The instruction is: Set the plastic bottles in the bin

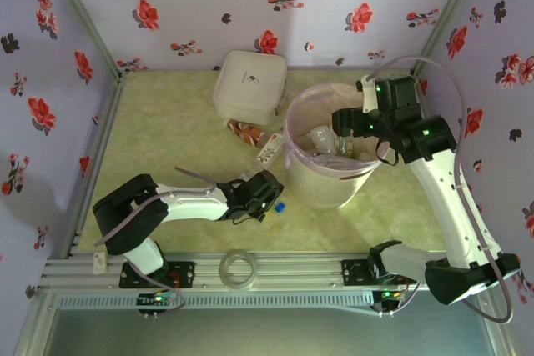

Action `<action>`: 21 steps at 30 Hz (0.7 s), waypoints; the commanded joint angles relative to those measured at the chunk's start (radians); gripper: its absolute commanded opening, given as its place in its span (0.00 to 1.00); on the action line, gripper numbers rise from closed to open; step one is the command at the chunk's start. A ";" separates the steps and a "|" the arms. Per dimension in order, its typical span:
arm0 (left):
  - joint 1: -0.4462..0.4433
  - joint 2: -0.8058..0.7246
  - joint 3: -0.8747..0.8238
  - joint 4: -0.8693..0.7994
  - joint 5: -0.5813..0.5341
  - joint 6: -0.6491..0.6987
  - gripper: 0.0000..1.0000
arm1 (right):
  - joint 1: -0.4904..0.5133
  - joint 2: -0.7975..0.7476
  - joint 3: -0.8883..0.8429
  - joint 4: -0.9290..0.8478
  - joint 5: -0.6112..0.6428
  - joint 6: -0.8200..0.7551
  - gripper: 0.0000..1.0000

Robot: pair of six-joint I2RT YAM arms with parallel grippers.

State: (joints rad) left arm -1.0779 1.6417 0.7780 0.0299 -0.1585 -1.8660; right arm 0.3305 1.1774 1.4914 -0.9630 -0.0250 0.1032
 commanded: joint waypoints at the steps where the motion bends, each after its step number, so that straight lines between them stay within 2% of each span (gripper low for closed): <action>1: 0.008 0.048 -0.019 0.065 -0.043 -0.016 0.66 | -0.009 -0.011 -0.001 0.018 0.014 -0.019 0.85; 4: 0.008 0.041 -0.026 0.066 -0.047 -0.017 0.60 | -0.010 -0.012 0.000 0.019 0.013 -0.014 0.85; 11: 0.011 0.016 -0.034 0.055 -0.064 0.001 0.60 | -0.009 -0.013 0.002 0.019 0.007 -0.010 0.85; 21: 0.014 -0.131 -0.007 -0.064 -0.221 0.186 0.58 | -0.010 -0.045 0.021 0.034 -0.012 0.007 0.84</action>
State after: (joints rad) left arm -1.0721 1.5719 0.7658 0.0139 -0.2783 -1.7676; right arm 0.3271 1.1660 1.4914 -0.9619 -0.0261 0.1043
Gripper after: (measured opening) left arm 0.596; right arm 0.845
